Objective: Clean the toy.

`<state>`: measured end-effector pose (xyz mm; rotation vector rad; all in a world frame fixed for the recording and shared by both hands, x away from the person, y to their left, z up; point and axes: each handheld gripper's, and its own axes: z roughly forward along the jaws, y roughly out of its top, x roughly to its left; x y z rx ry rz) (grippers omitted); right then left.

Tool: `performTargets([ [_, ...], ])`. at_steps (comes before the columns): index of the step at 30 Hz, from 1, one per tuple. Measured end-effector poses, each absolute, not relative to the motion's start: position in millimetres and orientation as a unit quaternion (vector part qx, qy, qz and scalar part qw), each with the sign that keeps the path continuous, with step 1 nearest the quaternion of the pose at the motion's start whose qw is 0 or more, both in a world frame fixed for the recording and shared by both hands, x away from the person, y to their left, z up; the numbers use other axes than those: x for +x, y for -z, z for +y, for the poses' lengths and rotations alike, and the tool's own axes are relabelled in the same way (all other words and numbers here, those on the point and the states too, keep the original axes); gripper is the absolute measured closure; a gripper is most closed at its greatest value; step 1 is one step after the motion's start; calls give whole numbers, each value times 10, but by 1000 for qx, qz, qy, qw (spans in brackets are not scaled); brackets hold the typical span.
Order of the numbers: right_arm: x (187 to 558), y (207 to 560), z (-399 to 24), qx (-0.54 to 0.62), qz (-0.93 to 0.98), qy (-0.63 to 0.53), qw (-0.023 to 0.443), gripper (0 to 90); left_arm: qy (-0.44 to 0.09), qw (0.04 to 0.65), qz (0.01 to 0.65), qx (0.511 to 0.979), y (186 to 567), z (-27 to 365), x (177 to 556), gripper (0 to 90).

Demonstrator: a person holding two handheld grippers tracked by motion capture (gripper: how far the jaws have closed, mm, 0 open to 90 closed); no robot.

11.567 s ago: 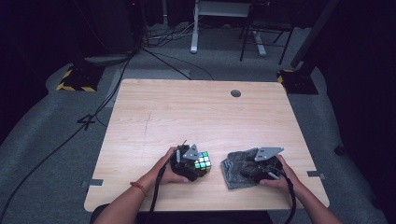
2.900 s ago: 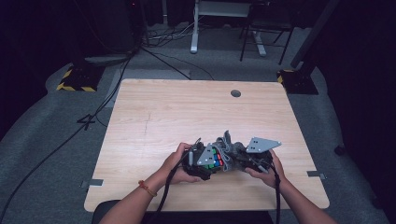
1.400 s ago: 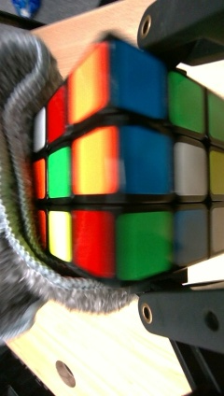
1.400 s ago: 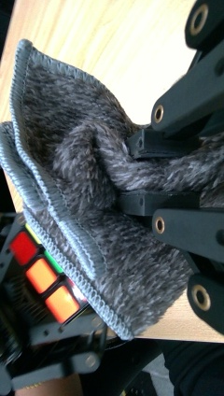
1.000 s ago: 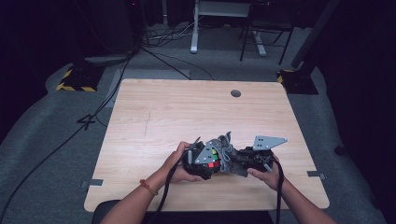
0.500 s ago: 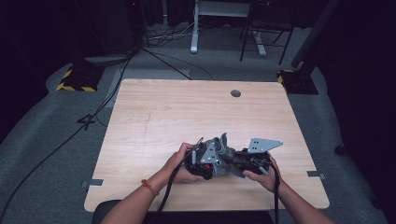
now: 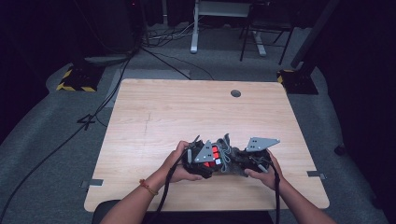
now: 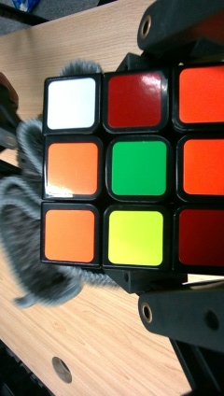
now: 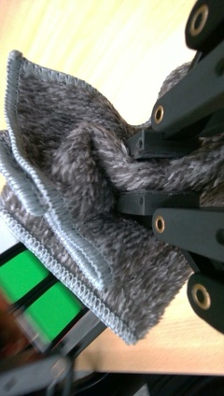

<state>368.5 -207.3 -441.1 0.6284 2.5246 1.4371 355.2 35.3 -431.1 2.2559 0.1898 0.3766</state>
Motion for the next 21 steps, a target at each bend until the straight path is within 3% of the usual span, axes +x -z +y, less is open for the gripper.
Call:
performTargets([
  [4,3609,4315,-2054,193,839,-502,84,780,-156,384,67,908,4379,272,3539,331],
  [6,3528,4262,-1985,179,846,-491,110,782,-149,381,64,910,4396,256,3548,331],
  [21,3672,4409,-2064,206,851,-473,100,781,-158,405,67,898,4306,313,3540,333],
])
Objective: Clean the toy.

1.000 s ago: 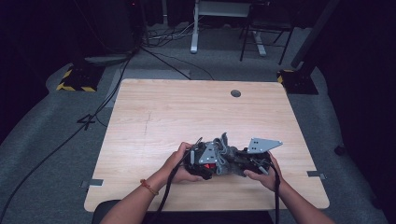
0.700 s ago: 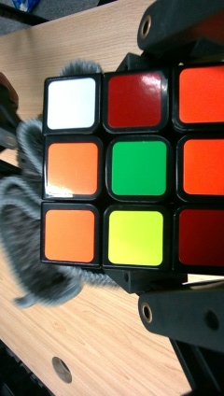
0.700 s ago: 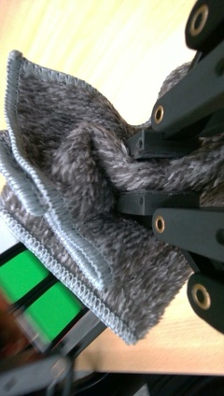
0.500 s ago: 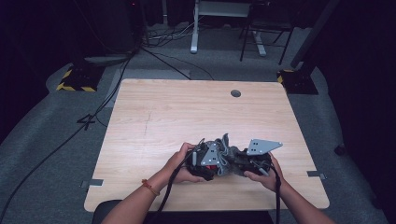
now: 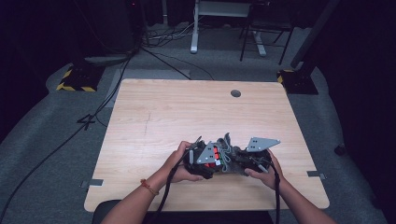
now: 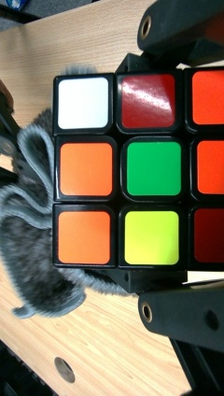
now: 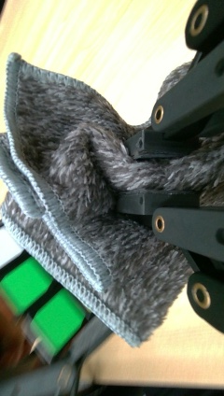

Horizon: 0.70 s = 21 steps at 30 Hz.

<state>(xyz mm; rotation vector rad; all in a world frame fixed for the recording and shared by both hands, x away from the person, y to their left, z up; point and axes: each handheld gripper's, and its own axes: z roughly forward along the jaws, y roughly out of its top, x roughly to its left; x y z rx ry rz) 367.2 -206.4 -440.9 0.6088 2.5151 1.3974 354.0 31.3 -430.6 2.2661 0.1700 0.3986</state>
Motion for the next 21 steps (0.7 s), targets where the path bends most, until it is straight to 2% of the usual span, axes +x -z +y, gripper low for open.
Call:
performTargets([
  [11,3525,4229,-2012,186,837,-501,117,784,-155,384,71,907,4364,200,3563,333],
  [21,3728,4435,-2112,220,849,-466,116,782,-157,441,68,881,4229,313,3529,334],
])
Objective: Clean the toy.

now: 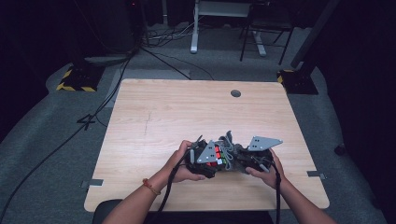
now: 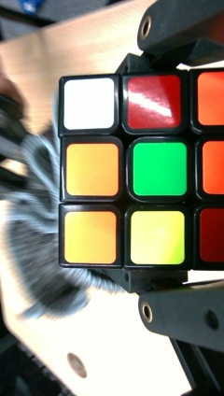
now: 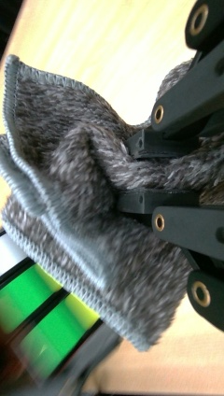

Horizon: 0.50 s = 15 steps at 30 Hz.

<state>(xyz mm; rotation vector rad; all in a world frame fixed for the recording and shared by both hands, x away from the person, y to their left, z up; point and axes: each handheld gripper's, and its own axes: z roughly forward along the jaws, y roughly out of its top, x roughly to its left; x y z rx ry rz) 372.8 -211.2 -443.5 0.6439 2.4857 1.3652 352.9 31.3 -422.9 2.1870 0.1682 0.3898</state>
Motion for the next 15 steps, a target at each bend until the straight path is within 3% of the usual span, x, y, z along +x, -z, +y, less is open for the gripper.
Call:
performTargets([
  [5,3741,4430,-2117,221,843,-480,101,781,-161,442,62,880,4212,310,3500,334],
  [15,3590,4236,-2126,198,836,-498,121,782,-168,412,67,893,4296,270,3531,333],
])
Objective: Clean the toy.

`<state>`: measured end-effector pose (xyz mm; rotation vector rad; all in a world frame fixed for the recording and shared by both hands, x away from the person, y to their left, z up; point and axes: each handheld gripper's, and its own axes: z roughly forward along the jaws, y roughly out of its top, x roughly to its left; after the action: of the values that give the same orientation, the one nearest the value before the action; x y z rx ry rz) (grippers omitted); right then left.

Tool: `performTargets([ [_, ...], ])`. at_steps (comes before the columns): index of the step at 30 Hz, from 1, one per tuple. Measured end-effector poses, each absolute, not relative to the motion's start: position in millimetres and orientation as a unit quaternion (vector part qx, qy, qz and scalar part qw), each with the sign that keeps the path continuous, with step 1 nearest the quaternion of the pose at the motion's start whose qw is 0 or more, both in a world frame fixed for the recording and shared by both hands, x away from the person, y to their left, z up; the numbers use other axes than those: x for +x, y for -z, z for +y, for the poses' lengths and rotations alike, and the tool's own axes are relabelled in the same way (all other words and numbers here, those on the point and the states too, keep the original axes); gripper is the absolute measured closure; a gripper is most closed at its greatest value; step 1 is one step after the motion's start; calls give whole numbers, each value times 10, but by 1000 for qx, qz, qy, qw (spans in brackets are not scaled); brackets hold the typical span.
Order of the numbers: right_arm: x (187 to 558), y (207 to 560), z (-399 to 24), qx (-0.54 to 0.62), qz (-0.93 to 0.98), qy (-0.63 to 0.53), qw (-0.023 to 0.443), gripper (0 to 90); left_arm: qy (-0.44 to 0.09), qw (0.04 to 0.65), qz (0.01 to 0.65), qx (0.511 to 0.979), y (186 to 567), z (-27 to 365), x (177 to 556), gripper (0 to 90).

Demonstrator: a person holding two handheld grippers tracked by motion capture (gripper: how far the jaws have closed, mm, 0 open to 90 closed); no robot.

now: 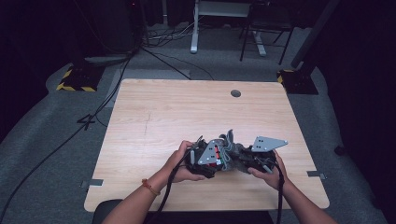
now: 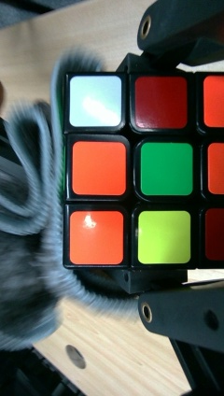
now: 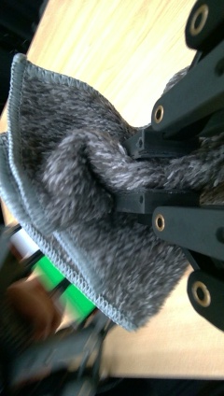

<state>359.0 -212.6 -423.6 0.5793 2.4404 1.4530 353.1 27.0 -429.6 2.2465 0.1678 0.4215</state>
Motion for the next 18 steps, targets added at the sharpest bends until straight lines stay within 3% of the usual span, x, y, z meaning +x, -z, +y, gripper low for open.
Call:
performTargets([
  [6,3509,4178,-2003,170,832,-519,101,780,-157,396,68,902,4398,202,3539,331],
  [9,3495,4166,-1971,164,836,-512,115,777,-158,393,68,903,4401,199,3544,332],
  [14,3629,4306,-2045,191,846,-485,116,775,-165,394,68,901,4374,217,3530,333],
  [18,3762,4470,-2161,223,846,-476,89,775,-164,423,66,889,4296,268,3515,333],
])
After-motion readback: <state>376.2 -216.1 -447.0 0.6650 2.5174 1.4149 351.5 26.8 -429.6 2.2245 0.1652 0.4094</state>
